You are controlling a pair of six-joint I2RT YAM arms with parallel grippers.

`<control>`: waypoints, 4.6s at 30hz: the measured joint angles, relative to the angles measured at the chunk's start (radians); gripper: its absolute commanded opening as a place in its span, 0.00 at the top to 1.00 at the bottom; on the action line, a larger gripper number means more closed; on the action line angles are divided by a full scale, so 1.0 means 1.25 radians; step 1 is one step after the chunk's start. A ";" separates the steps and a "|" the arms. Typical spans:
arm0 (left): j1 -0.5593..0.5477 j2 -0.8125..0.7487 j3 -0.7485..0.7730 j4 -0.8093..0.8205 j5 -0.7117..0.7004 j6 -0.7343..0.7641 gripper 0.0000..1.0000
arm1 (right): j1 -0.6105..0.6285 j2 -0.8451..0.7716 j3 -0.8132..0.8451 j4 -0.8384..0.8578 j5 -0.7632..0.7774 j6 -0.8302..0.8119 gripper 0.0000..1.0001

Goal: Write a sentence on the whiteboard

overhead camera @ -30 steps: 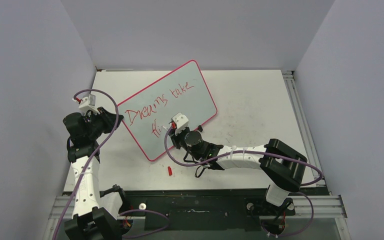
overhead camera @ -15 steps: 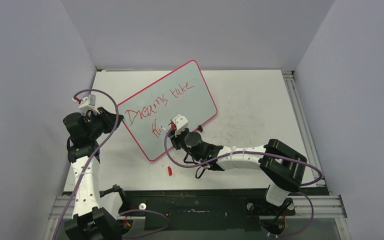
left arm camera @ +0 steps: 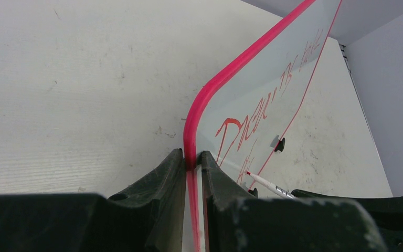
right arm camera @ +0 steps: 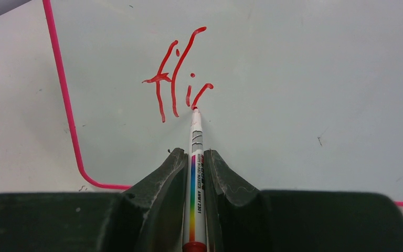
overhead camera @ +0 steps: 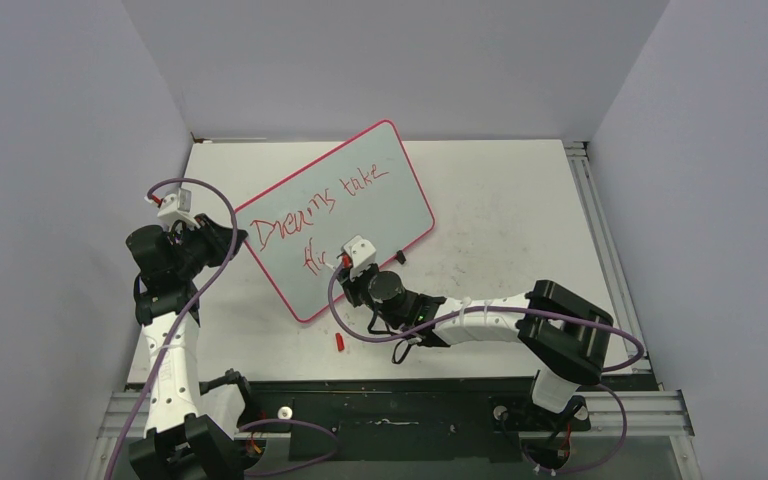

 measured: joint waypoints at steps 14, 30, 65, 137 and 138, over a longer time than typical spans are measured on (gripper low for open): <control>0.000 0.000 0.000 0.000 0.001 0.000 0.87 | 0.000 0.000 0.010 -0.002 0.034 -0.013 0.95; 0.000 0.000 0.000 0.000 0.002 -0.001 0.87 | 0.000 0.002 0.031 -0.005 0.037 -0.029 0.95; 0.000 0.000 0.000 0.001 0.003 -0.001 0.87 | 0.044 0.000 -0.046 -0.007 0.064 0.033 0.95; -0.023 0.000 0.000 0.006 0.001 -0.002 0.87 | -0.057 -0.036 0.074 -0.051 -0.032 -0.007 0.95; -0.023 0.000 0.000 0.006 0.001 -0.002 0.87 | -0.057 -0.033 0.074 -0.051 -0.029 -0.007 0.95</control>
